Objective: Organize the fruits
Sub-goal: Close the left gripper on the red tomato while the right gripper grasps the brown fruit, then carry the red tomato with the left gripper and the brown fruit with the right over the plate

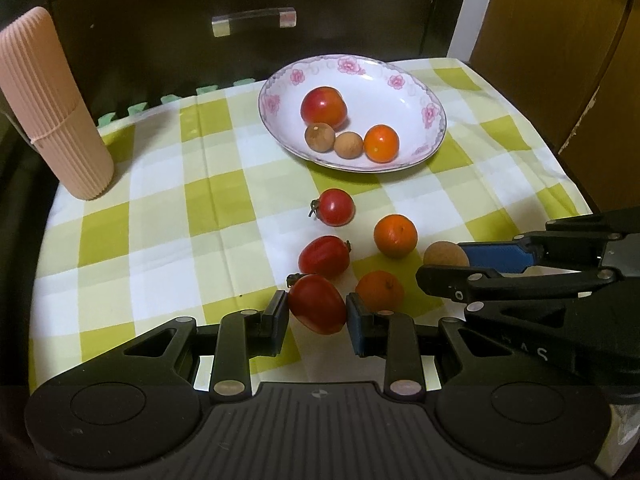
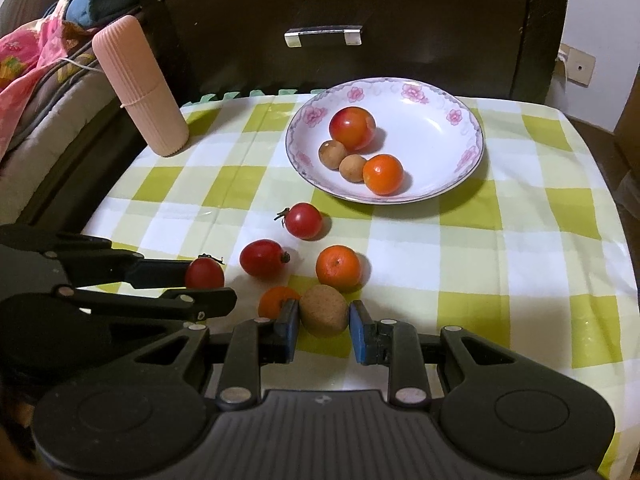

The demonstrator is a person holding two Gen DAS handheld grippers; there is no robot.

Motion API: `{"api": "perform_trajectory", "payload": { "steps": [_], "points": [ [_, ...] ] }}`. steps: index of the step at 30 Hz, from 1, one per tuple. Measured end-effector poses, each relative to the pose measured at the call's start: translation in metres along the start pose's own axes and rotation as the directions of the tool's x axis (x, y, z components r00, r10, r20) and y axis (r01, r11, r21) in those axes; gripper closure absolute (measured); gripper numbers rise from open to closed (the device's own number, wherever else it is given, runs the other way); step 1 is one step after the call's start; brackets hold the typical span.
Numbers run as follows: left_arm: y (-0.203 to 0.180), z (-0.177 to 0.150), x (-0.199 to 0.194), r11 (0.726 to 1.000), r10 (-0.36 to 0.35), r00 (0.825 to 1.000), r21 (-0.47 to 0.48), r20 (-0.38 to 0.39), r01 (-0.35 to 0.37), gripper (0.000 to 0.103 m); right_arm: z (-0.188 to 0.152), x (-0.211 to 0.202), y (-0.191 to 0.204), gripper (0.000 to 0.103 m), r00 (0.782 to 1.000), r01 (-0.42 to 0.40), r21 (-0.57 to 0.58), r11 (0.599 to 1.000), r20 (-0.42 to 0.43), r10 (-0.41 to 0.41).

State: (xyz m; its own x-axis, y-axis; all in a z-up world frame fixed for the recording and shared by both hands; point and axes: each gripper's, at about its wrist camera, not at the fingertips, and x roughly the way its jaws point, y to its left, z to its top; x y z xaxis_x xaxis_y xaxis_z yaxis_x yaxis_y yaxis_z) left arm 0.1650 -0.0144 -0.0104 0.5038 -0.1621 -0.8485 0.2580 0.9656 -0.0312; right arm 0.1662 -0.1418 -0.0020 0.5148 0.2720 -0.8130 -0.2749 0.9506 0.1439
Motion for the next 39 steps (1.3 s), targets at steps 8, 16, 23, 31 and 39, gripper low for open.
{"api": "perform_trajectory", "payload": {
  "steps": [8, 16, 23, 31, 39],
  "points": [
    [-0.003, 0.008, -0.002, 1.000, 0.005, 1.000, 0.013, 0.018, -0.005, 0.065, 0.006, -0.002, -0.002, 0.077, 1.000, 0.007, 0.006, 1.000, 0.006, -0.007],
    [-0.006, 0.020, -0.004, 1.000, 0.008, 0.999, 0.026, 0.046, -0.009, 0.065, 0.014, -0.006, -0.007, 0.077, 0.999, 0.015, 0.023, 1.000, 0.031, -0.016],
    [-0.006, 0.031, -0.004, 0.999, 0.018, 0.998, 0.035, 0.064, -0.020, 0.066, 0.023, -0.008, -0.012, 0.077, 0.999, 0.019, 0.033, 0.999, 0.049, -0.021],
    [-0.008, 0.045, 0.001, 0.999, 0.024, 0.996, 0.042, 0.080, -0.027, 0.066, 0.036, -0.005, -0.018, 0.077, 0.998, 0.025, 0.047, 0.999, 0.062, -0.028],
    [-0.009, 0.059, 0.010, 0.998, 0.029, 0.995, 0.049, 0.093, -0.034, 0.066, 0.050, 0.000, -0.027, 0.077, 0.997, 0.029, 0.056, 0.998, 0.076, -0.033]
  ]
}}
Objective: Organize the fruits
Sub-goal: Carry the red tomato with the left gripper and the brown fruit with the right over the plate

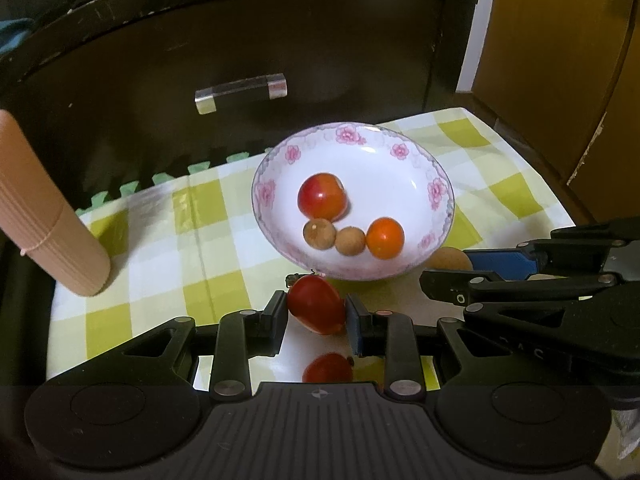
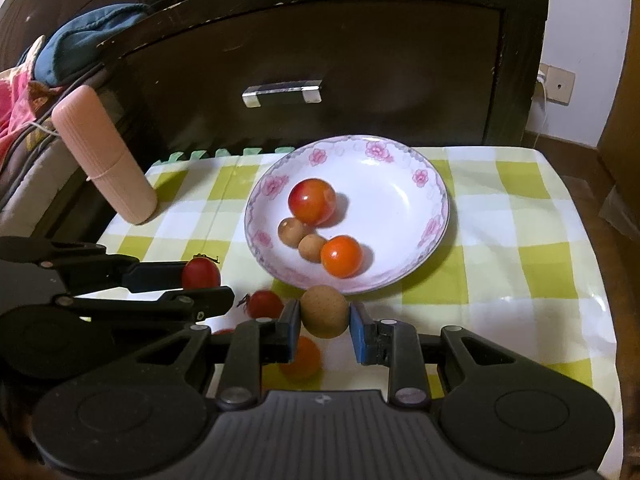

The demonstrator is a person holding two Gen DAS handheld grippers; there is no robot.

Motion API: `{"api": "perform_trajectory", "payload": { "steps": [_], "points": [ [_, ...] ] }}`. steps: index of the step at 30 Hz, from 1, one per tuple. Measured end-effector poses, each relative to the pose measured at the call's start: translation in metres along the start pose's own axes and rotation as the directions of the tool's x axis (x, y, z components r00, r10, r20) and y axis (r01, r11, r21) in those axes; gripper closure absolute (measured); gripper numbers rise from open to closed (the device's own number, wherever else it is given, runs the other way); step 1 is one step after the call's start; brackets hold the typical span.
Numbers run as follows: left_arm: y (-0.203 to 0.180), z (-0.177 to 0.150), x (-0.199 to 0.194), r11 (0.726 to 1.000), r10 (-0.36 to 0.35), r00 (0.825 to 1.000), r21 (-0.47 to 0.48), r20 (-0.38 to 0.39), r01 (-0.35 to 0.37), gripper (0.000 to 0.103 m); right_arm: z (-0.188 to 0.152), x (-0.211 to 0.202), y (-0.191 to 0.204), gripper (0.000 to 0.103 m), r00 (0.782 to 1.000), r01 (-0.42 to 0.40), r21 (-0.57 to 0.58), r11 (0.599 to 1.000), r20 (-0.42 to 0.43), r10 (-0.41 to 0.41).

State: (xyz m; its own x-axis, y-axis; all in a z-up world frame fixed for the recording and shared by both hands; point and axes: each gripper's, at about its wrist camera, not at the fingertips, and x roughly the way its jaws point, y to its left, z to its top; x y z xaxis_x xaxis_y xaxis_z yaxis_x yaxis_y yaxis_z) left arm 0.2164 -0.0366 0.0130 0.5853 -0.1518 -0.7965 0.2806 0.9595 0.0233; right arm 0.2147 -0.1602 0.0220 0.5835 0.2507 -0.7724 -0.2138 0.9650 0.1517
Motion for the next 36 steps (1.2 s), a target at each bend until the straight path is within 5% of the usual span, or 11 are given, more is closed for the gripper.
{"api": "perform_trajectory", "payload": {
  "steps": [36],
  "points": [
    [0.012, 0.037, 0.059, 0.999, 0.004, 1.000, -0.045, 0.001, -0.004, 0.066, 0.042, 0.057, -0.035, 0.076, 1.000, -0.013, 0.043, 0.999, 0.021, 0.012]
  ]
}}
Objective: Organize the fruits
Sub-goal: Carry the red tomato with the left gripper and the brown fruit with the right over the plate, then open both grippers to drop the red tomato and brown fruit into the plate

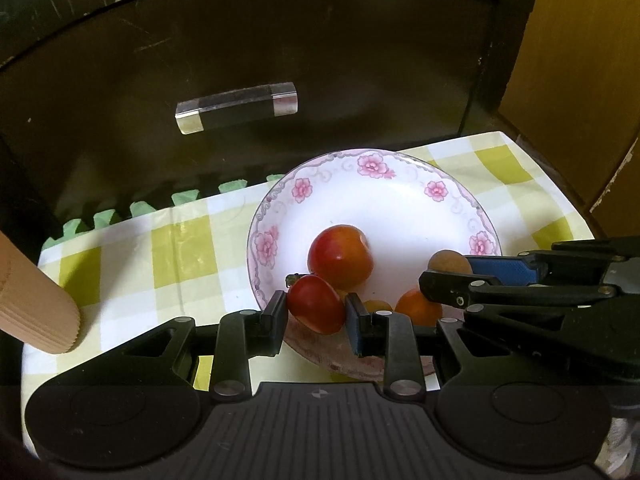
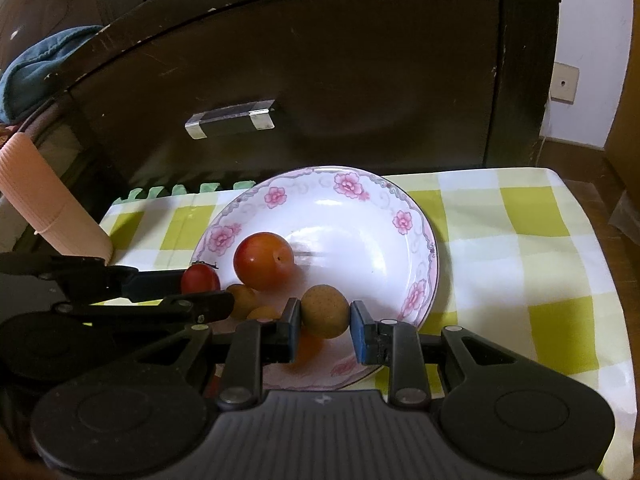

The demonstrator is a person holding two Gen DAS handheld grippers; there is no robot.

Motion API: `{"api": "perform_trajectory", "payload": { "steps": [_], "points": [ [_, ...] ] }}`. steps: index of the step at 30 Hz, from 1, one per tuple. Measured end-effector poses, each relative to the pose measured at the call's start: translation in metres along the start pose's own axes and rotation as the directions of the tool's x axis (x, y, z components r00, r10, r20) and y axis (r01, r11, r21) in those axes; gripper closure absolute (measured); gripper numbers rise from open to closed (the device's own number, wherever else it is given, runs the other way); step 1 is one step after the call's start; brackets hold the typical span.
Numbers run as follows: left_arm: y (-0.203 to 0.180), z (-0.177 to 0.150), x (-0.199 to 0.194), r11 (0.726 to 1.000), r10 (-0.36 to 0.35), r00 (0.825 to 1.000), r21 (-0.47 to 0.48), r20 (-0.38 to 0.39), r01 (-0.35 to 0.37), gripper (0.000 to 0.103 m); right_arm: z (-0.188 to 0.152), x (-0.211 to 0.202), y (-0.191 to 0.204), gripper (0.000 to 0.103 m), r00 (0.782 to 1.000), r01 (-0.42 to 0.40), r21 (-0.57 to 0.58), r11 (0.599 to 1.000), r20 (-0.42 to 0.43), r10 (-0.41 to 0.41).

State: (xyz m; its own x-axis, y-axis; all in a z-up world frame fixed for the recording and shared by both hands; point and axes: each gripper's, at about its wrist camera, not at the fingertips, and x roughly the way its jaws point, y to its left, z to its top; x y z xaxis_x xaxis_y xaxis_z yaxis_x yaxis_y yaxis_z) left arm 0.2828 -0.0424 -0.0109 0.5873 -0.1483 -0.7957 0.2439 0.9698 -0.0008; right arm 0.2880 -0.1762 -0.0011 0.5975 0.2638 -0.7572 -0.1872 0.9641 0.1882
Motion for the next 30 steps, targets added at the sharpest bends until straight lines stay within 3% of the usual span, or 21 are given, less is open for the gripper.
{"api": "perform_trajectory", "payload": {
  "steps": [30],
  "points": [
    [0.011, 0.008, 0.012, 1.000, 0.003, 1.000, -0.031, 0.015, -0.002, 0.061, 0.010, 0.013, -0.008, 0.076, 0.998, -0.043, 0.029, 0.999, 0.048, 0.041]
  ]
}}
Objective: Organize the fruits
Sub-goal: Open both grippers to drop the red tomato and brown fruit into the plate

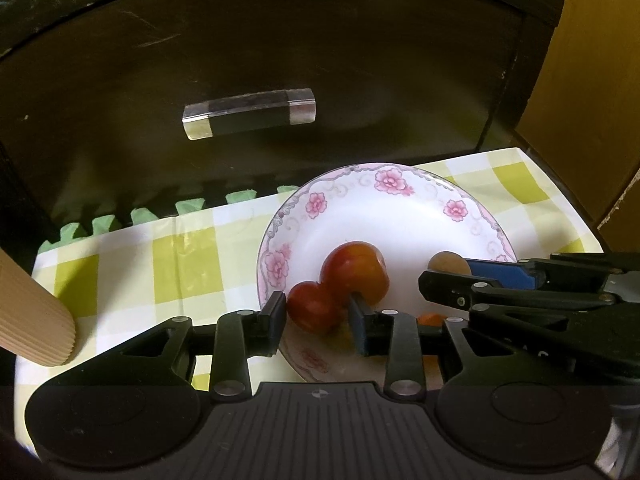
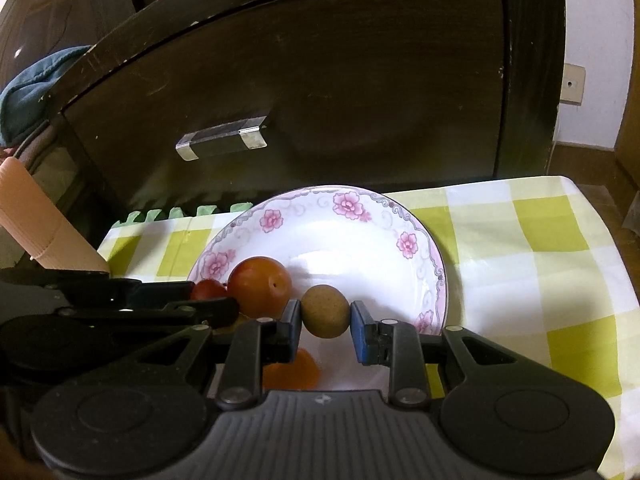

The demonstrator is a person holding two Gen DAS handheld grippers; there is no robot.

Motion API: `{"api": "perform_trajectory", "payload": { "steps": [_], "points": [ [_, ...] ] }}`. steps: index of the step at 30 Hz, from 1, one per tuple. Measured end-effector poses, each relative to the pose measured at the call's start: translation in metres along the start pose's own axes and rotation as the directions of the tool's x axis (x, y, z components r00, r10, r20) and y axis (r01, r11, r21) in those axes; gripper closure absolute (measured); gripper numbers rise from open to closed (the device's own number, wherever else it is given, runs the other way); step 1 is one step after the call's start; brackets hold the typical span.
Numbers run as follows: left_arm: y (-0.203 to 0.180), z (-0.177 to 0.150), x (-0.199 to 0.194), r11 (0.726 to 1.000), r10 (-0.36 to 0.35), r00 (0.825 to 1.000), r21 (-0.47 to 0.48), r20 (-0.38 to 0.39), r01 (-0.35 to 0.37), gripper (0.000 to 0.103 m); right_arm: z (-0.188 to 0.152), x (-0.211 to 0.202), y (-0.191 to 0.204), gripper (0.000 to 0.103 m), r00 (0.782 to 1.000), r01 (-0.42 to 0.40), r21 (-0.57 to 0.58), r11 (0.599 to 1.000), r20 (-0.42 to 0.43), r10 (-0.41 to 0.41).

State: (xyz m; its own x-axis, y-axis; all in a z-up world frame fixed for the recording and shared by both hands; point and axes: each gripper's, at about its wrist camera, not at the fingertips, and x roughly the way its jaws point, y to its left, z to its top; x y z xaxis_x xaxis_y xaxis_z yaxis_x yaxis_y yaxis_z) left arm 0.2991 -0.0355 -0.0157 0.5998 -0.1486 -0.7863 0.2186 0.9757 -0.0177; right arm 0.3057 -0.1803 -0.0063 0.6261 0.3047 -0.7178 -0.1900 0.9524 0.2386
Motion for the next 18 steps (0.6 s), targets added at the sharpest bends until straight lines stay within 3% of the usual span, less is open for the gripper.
{"api": "perform_trajectory", "payload": {
  "steps": [11, 18],
  "points": [
    [0.0021, 0.0005, -0.0013, 1.000, -0.003, 1.000, -0.014, 0.002, 0.003, 0.057, 0.0010, -0.0006, -0.0009, 0.075, 1.000, -0.007, 0.018, 1.000, 0.005, 0.007],
    [0.0051, 0.0031, -0.0069, 1.000, -0.006, 1.000, -0.031, 0.014, 0.006, 0.050, 0.0035, -0.0049, -0.0037, 0.075, 1.000, -0.019, 0.041, 0.999, 0.014, 0.018]
  ]
}}
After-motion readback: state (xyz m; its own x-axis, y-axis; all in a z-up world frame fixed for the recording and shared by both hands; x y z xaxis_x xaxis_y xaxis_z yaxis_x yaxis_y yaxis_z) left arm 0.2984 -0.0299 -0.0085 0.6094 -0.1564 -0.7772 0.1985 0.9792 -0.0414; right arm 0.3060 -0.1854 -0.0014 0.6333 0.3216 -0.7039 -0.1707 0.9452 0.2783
